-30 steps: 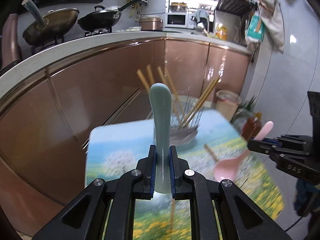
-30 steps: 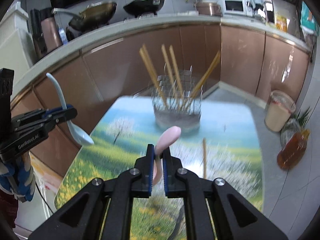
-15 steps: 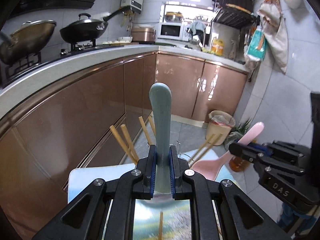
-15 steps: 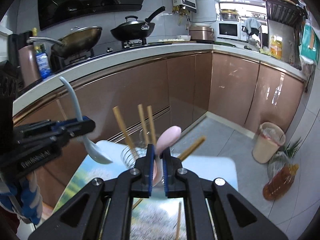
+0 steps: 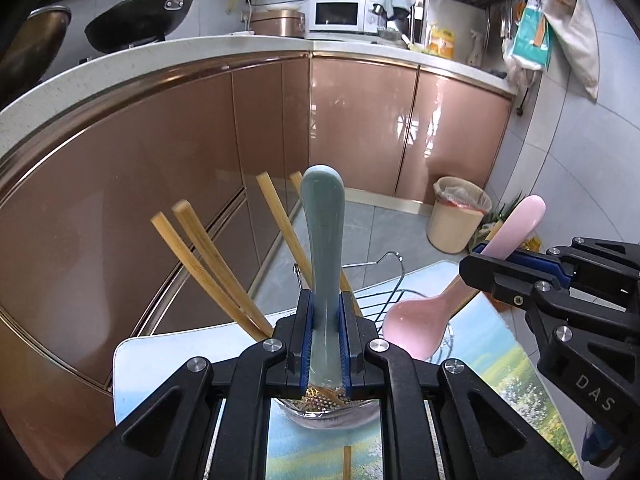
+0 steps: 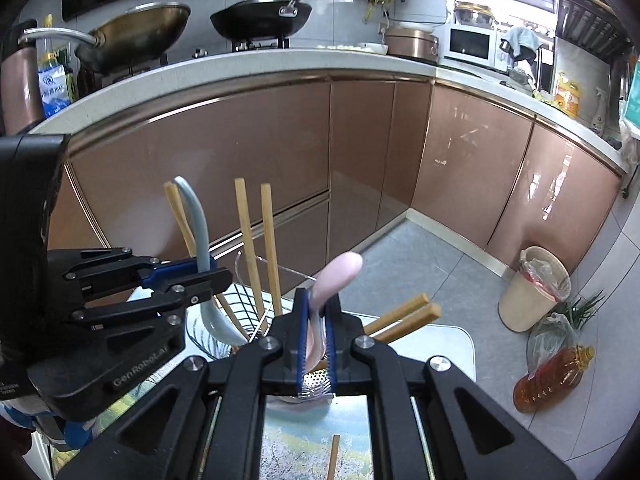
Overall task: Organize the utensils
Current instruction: 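Lower the white spoon into the holder and open while the right tool drops the pink spoon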
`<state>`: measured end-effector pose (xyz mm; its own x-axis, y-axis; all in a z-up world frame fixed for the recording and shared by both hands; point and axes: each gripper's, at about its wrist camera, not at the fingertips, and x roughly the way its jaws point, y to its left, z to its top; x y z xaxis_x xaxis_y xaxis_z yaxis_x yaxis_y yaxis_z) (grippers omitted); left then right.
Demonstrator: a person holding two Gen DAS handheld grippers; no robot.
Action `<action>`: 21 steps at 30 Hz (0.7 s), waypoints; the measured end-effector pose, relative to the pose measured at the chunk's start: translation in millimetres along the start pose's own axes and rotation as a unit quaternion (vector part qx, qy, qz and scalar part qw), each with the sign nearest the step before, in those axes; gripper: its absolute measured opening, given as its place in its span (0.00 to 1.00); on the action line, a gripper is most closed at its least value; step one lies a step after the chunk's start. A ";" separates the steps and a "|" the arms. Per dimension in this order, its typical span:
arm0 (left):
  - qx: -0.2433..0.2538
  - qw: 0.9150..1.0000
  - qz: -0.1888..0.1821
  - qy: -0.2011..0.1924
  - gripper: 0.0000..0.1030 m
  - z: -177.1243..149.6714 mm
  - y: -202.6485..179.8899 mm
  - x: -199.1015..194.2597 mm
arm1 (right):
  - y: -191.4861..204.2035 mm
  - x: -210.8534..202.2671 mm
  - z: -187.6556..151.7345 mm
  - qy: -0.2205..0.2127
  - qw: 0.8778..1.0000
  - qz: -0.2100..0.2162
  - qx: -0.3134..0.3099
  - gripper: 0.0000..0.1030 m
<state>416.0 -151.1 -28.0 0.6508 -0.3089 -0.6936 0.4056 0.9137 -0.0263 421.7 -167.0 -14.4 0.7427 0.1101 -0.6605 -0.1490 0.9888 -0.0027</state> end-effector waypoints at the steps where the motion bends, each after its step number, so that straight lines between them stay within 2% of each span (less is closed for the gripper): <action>1: 0.000 1.000 0.001 0.002 0.11 -1.7 -0.8 3.1 | 1.5 3.0 -0.3 0.003 1.000 0.001 -0.001 0.07; 10: -0.011 0.999 -0.002 0.038 0.11 -12.5 4.6 20.6 | 6.4 10.8 -2.6 0.015 1.000 0.010 -0.013 0.07; 21: -0.031 0.999 -0.008 0.044 0.13 -15.2 14.7 20.1 | -6.2 20.3 -10.5 0.027 0.999 0.032 0.023 0.08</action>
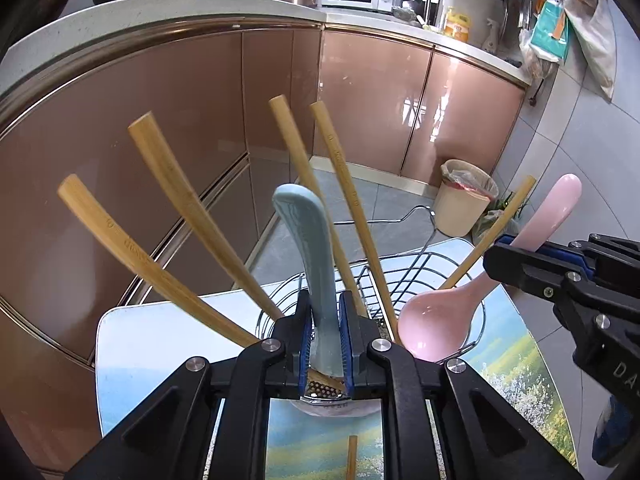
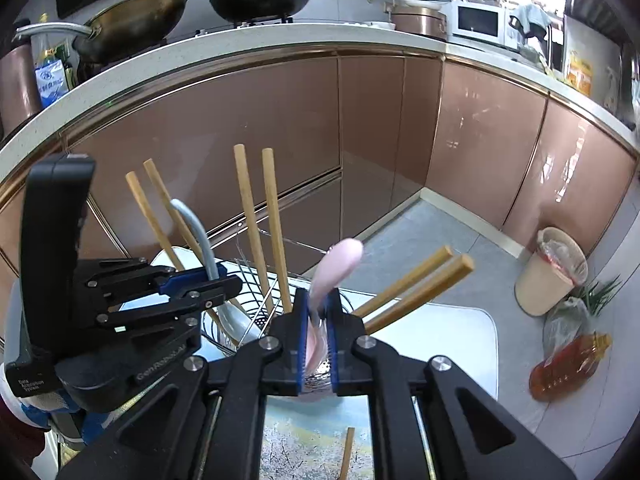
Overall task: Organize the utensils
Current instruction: 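Lower the white spoon into the holder and open while the right tool drops the pink spoon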
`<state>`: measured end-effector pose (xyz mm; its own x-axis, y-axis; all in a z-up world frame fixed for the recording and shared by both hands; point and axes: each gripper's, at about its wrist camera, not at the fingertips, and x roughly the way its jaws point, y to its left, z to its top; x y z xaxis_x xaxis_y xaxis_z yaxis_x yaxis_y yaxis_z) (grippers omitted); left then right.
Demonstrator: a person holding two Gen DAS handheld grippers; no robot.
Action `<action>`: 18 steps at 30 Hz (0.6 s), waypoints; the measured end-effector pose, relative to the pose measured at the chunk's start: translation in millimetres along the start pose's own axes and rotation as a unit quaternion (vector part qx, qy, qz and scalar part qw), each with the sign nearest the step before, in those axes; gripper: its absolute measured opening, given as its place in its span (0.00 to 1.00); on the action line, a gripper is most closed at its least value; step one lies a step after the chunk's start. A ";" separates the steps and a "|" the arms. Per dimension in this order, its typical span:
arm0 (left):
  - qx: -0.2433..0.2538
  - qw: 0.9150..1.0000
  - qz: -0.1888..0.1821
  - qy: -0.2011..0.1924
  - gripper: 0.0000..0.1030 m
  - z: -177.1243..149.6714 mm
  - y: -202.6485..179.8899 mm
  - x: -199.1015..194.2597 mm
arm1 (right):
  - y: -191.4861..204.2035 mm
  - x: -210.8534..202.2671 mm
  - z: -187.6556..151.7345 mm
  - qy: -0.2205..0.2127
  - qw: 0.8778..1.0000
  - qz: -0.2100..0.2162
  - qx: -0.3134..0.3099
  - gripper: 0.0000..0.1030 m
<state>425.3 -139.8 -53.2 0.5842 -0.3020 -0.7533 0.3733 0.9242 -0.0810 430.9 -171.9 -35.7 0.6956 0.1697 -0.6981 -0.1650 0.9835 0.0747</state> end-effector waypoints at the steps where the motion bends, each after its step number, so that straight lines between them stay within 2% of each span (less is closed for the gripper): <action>1: -0.004 1.000 -0.004 0.001 0.16 -1.2 2.5 -0.6 | -1.5 0.1 -0.3 0.000 1.000 0.001 0.002 0.08; 7: -0.014 1.000 -0.019 -0.008 0.29 -4.9 3.1 -8.4 | -9.2 -5.8 -6.9 -0.008 1.000 0.005 0.014 0.08; 18: -0.005 0.999 -0.030 -0.034 0.37 -11.0 -4.2 -40.3 | -6.9 -24.3 -9.5 -0.016 1.000 0.005 0.025 0.09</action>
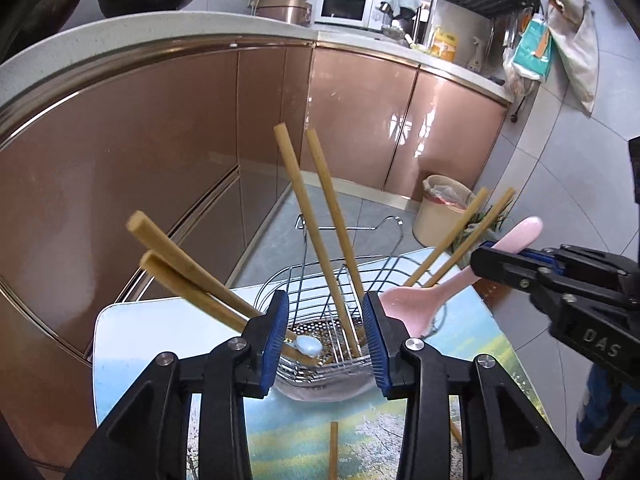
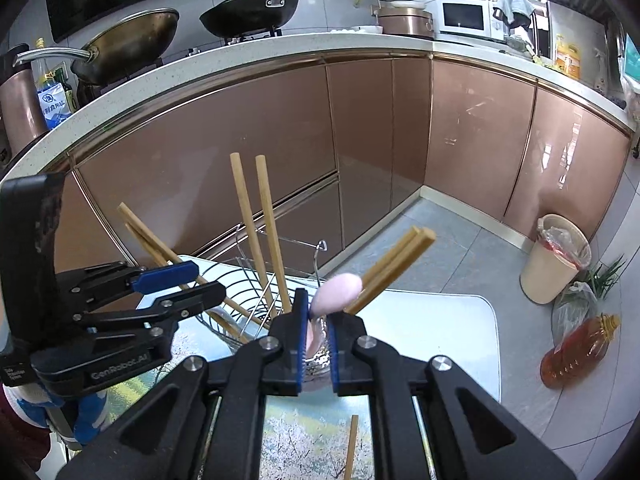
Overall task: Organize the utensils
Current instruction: 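Lower the white spoon into the holder and open while the right tool drops the pink spoon, then withdraw both open tools back from the wire holder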
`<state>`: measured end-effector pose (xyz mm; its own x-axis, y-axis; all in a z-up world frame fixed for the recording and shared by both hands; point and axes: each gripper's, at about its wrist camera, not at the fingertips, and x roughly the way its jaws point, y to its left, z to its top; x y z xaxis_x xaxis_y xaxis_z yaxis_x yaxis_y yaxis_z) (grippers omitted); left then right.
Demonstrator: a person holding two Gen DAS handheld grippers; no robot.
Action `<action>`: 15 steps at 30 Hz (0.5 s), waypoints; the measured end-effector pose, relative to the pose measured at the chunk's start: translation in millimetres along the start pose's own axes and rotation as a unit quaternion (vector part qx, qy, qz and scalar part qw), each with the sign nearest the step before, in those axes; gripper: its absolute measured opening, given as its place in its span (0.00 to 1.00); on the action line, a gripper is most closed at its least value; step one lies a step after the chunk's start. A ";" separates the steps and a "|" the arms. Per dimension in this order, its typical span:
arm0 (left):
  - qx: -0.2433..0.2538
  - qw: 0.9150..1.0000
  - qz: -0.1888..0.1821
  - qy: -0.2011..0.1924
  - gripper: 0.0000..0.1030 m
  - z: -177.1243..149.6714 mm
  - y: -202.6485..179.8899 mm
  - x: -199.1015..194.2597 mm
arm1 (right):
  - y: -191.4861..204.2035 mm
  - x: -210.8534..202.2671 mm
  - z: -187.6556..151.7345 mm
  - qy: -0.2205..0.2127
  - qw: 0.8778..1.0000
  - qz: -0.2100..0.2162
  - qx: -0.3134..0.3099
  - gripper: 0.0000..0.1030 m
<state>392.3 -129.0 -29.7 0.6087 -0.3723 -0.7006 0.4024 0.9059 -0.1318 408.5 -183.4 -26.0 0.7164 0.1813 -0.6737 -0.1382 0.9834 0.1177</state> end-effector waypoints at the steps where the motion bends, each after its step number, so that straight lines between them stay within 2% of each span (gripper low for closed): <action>1: 0.000 1.000 -0.001 -0.003 0.38 -0.8 -0.2 -4.0 | 0.3 -2.2 -0.3 -0.001 1.000 0.000 0.001 0.09; 5: -0.001 1.000 -0.002 -0.016 0.41 -1.7 -4.1 -23.5 | 0.6 -13.4 -1.2 -0.009 1.000 -0.005 0.007 0.12; 9: -0.002 1.000 0.002 -0.025 0.44 -8.2 -0.1 -42.8 | -3.0 -27.8 -2.1 -0.019 1.000 -0.010 0.018 0.19; 15: -0.010 0.999 0.009 -0.030 0.44 -16.2 5.5 -65.4 | -3.4 -47.3 -5.2 -0.027 0.999 -0.014 0.027 0.19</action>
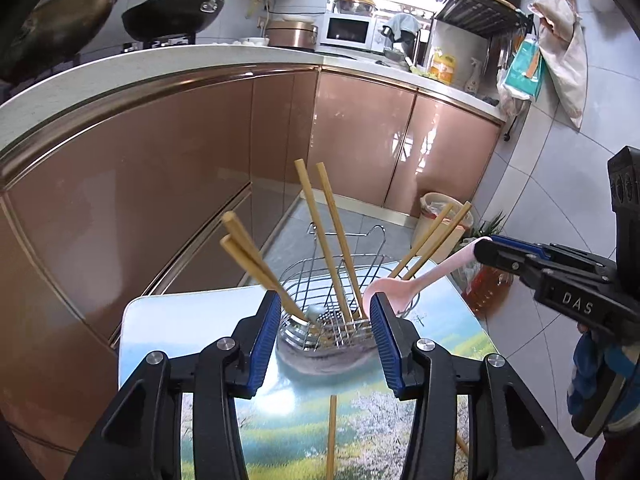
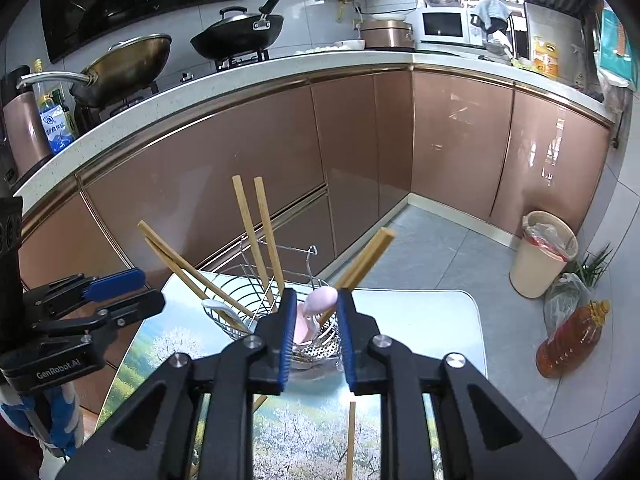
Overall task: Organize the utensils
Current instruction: 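Withdraw both open tools back from the wire holder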
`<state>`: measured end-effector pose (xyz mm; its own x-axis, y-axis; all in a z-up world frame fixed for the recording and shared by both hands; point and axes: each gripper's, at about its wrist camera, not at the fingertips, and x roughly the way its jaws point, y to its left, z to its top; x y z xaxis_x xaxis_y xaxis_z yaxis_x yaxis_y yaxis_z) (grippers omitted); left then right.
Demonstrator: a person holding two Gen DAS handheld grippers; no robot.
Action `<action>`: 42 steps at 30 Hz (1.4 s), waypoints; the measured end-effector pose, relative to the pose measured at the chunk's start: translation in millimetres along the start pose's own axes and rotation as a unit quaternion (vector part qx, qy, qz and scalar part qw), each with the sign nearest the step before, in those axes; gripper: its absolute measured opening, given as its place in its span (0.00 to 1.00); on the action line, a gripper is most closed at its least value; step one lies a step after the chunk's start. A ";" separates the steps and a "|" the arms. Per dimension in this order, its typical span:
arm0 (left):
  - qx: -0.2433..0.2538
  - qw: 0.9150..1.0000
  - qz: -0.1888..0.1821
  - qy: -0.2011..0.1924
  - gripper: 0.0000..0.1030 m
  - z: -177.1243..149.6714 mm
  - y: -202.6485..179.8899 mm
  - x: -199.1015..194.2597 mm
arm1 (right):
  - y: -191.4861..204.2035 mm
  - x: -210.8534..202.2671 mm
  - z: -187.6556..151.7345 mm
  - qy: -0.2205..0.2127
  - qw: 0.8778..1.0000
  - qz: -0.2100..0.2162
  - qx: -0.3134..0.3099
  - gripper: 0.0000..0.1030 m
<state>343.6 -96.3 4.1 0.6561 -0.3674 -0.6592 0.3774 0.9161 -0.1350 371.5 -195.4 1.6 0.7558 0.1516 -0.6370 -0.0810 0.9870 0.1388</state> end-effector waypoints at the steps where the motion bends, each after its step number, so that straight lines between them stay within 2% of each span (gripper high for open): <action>1: -0.002 1.000 0.001 0.000 0.44 -1.6 1.3 -3.9 | 0.2 -4.6 -0.7 -0.002 1.000 -0.001 0.001 0.19; 7: -0.020 1.000 0.005 -0.009 0.45 -14.1 11.1 -34.0 | 0.2 -35.7 -9.4 -0.016 1.000 -0.004 0.004 0.19; 16: -0.022 1.000 0.014 -0.015 0.45 -34.3 6.5 -71.7 | -0.2 -85.0 -34.8 -0.027 1.000 -0.010 0.010 0.19; 27: -0.034 0.998 0.034 -0.049 0.46 -53.6 6.4 -136.7 | -1.0 -155.5 -68.7 -0.050 0.999 -0.016 0.015 0.19; 36: -0.018 0.998 0.044 -0.042 0.46 -75.9 1.3 -166.0 | 2.6 -200.8 -89.3 -0.049 0.998 -0.025 0.000 0.19; 42: -0.007 0.998 0.052 -0.046 0.54 -97.9 -6.0 -175.8 | 5.5 -213.0 -110.7 -0.036 0.999 -0.028 -0.015 0.19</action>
<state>162.1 -21.6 48.3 0.7485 -0.2829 -0.5998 0.2951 0.9520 -0.0809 138.2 -216.4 54.1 0.8041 0.0933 -0.5872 -0.0558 0.9951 0.0817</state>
